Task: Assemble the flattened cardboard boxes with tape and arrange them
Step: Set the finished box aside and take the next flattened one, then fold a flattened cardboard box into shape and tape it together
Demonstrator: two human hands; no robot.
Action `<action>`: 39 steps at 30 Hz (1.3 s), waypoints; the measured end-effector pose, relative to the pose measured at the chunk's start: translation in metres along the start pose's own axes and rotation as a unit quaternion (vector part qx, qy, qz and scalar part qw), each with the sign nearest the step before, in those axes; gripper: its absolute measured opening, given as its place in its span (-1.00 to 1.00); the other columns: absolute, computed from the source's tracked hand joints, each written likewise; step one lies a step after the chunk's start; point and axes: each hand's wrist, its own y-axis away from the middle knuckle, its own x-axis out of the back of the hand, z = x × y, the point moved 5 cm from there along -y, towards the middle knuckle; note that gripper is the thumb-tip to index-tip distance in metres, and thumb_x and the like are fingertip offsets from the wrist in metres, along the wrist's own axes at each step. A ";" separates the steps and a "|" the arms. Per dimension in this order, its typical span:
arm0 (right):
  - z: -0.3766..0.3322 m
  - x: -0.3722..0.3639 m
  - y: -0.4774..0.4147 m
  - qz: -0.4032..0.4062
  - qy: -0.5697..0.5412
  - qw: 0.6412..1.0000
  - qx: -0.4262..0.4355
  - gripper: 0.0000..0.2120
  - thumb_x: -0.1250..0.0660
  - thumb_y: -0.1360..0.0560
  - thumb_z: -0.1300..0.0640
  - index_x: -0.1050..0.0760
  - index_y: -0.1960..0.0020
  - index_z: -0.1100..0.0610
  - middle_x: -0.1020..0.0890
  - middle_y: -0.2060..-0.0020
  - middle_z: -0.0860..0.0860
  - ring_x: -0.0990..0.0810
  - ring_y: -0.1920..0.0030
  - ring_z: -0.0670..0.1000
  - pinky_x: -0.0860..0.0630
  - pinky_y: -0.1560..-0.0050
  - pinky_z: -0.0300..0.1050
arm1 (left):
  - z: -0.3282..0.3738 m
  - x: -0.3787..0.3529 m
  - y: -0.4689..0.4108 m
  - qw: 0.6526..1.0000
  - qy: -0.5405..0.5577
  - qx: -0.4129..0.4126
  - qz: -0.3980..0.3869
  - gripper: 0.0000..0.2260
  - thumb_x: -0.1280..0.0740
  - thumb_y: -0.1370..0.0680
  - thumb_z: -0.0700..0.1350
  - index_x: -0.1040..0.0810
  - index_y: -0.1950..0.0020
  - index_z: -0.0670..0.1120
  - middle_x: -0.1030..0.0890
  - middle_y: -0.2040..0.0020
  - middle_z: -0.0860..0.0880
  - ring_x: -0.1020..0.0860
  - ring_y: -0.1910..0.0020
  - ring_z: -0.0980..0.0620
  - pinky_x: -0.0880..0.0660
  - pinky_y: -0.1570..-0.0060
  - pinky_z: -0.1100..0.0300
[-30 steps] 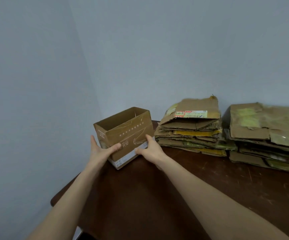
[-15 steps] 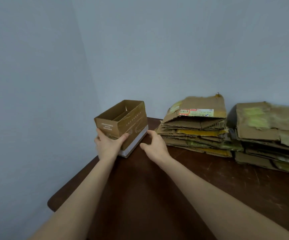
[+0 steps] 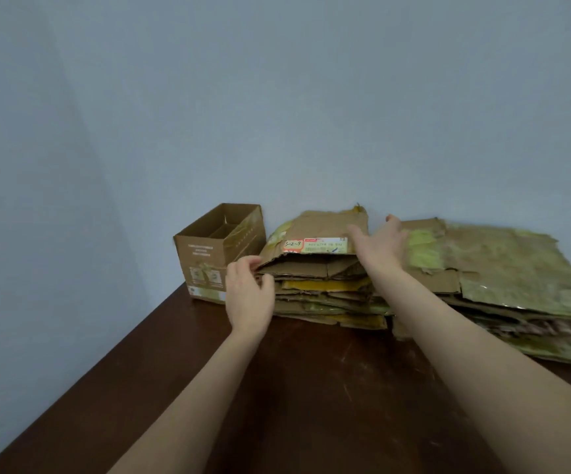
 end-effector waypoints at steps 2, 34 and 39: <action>0.007 -0.011 -0.005 -0.076 -0.008 0.996 -0.047 -0.47 -0.29 -0.54 -0.10 -0.35 -0.32 0.26 -0.50 -0.16 0.17 -0.52 -0.06 0.13 -0.49 0.06 -0.02 | 0.017 -0.012 -0.012 0.997 -0.033 -0.026 -0.057 -0.68 -0.22 -0.59 -0.05 -0.40 -0.35 -0.03 -0.38 -0.31 -0.01 -0.37 -0.30 0.02 -0.35 -0.15 0.16; 0.110 0.207 0.148 -0.182 -0.137 0.973 0.041 -0.57 -0.40 -0.49 -0.02 -0.40 -0.31 0.02 -0.56 0.05 -0.09 -0.58 0.09 -0.13 -0.46 0.28 -0.36 | 0.142 0.008 0.163 0.874 0.266 0.105 -0.393 -0.60 -0.41 -0.49 0.00 -0.47 -0.27 -0.11 -0.67 -0.03 -0.06 -0.64 0.01 -0.02 -0.54 -0.11 0.04; 0.130 0.204 0.150 -0.081 -0.109 0.984 0.115 -0.42 -0.51 -0.38 -0.03 -0.35 -0.31 0.00 -0.47 -0.23 -0.05 -0.49 -0.23 0.00 -0.49 -0.19 -0.03 | 0.131 0.005 0.180 0.889 0.273 0.024 -0.367 -0.43 -0.50 -0.41 -0.04 -0.36 -0.36 -0.01 -0.59 -0.18 0.00 -0.60 -0.09 0.07 -0.57 -0.02 0.18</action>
